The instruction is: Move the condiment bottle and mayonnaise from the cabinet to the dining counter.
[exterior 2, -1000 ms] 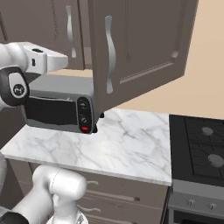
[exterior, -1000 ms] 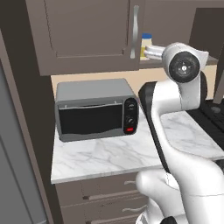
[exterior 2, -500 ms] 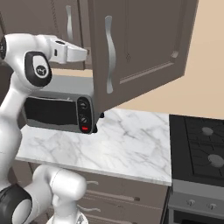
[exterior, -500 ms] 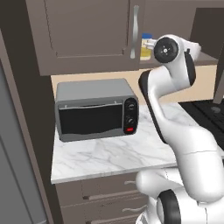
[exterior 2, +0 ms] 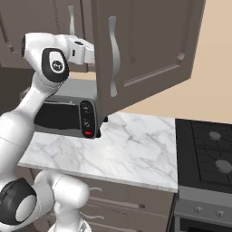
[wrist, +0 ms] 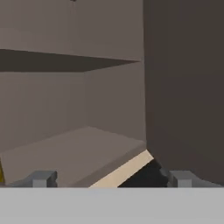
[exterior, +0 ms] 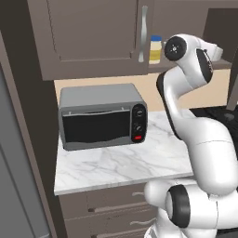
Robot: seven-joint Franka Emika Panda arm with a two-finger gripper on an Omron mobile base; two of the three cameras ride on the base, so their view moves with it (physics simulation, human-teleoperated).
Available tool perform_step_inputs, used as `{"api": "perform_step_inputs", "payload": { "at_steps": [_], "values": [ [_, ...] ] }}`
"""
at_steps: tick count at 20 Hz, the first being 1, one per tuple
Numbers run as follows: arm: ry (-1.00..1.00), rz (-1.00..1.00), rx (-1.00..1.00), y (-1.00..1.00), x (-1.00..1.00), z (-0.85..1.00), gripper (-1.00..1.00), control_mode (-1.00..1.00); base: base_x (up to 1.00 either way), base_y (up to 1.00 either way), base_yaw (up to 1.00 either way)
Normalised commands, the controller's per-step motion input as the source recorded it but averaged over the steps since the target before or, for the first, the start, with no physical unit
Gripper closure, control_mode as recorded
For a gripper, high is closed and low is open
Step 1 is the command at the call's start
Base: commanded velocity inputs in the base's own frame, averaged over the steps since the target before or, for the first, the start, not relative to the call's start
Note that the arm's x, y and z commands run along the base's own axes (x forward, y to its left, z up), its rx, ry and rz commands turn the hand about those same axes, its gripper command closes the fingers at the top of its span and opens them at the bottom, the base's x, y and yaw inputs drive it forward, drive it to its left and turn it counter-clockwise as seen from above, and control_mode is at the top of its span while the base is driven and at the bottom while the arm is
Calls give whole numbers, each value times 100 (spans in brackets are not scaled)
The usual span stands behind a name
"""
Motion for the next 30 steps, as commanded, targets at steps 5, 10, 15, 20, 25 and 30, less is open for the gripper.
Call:
{"api": "perform_step_inputs", "payload": {
  "at_steps": [5, 10, 15, 20, 25, 30],
  "values": [
    [0, -23, 0, -63, 0, 0, -100, -100, 0, 0, 0],
    [0, -28, 0, -66, -7, 0, -100, -100, 0, 0, 0],
    [0, -29, 0, -76, -29, 0, -100, -100, 0, 0, 0],
    [0, -29, 0, -90, -50, 0, -100, -100, 0, 0, 0],
    [0, -29, 0, -99, -51, 0, -100, -100, 0, 0, 0],
    [0, -24, 0, -90, -43, 0, -100, -100, 0, 0, 0]
  ]
}}
